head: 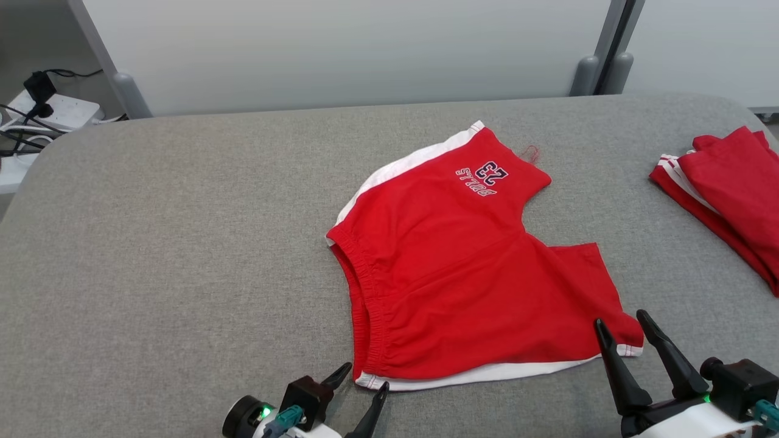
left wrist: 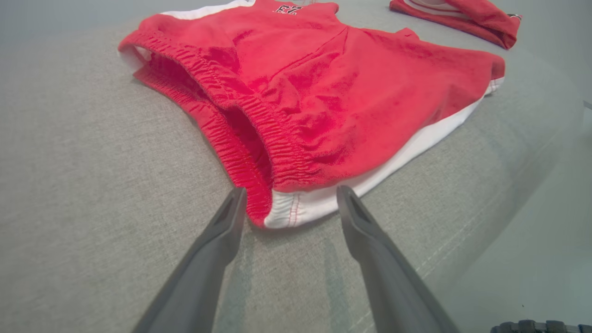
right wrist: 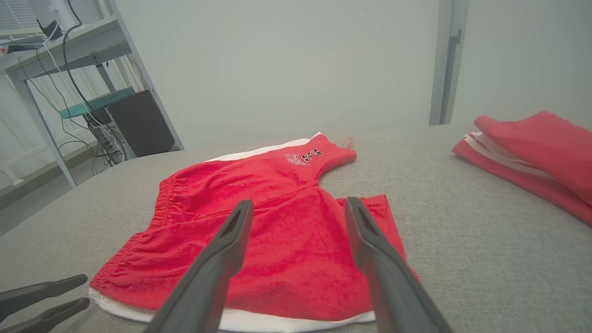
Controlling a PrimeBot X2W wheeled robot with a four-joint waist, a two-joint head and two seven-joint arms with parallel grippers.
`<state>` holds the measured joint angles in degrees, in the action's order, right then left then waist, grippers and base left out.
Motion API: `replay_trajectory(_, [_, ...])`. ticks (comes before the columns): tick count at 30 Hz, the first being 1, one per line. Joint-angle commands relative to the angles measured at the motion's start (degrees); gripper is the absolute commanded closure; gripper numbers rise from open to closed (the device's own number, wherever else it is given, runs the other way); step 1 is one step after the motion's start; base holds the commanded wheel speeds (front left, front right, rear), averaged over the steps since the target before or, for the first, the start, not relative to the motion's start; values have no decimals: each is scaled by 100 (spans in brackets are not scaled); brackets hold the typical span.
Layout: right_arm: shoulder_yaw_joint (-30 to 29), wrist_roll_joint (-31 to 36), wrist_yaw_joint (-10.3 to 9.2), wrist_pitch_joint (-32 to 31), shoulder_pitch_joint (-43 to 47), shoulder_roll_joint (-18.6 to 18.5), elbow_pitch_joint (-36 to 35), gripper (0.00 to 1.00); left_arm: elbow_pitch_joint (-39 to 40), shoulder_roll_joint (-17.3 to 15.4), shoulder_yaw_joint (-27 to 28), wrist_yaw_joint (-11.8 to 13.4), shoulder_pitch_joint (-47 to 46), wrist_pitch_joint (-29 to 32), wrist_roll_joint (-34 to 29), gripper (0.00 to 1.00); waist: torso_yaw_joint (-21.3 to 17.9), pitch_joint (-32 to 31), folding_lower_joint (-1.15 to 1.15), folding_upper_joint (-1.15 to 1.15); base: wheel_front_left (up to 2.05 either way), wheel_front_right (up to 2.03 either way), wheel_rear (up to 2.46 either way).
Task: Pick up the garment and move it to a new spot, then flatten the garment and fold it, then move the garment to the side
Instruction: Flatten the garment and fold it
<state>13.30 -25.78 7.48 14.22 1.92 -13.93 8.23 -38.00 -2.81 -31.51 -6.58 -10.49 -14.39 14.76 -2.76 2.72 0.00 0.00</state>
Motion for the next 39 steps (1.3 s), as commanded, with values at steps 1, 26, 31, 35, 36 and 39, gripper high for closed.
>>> replay_trajectory(1, [82,-50,1,78,-219,-151,-170,0,80,-7,143,-27,-311,-61,26,0,-23,79,0,0,0,0,0])
replay_trajectory(26, [290,-509,1,78,-339,-426,763,0,-403,-24,-132,-73,-659,-61,100,100,155,217,0,0,0,0,0])
replay_trajectory(31, [378,-711,1,77,-414,-577,1234,0,-274,-89,-2,-70,-571,-61,61,100,217,230,0,0,0,0,0])
replay_trajectory(35, [466,-958,1,72,-546,-696,1649,0,-190,-139,50,-73,-507,-61,-9,100,285,235,0,0,0,0,0])
replay_trajectory(36, [471,-1021,1,67,-567,-723,1765,0,-179,-143,56,-73,-502,-61,-27,100,312,231,0,0,0,0,0])
replay_trajectory(39, [511,-1182,1,69,-632,-781,1999,0,-169,-150,84,-75,-505,-61,-68,100,363,241,0,0,0,0,0])
